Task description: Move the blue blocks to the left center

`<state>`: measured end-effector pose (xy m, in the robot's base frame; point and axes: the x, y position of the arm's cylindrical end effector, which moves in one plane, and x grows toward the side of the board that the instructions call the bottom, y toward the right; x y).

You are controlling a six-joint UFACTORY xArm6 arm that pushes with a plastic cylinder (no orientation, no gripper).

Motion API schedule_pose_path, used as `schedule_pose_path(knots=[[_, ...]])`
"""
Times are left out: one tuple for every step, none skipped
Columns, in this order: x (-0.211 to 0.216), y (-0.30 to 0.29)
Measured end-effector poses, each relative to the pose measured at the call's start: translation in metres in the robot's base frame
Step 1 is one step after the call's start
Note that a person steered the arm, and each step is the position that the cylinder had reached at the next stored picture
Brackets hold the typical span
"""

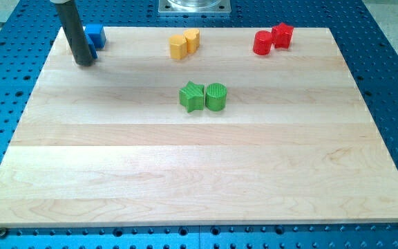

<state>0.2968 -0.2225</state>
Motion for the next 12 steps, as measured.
schedule_pose_path(knots=[[0.001,0.001],[0.001,0.001],[0.022,0.029],[-0.018,0.094],[-0.087,0.125],[-0.104,0.092],[-0.104,0.029],[-0.099,0.001],[-0.069,0.008],[-0.041,0.017],[-0.027,-0.027],[0.000,-0.024]])
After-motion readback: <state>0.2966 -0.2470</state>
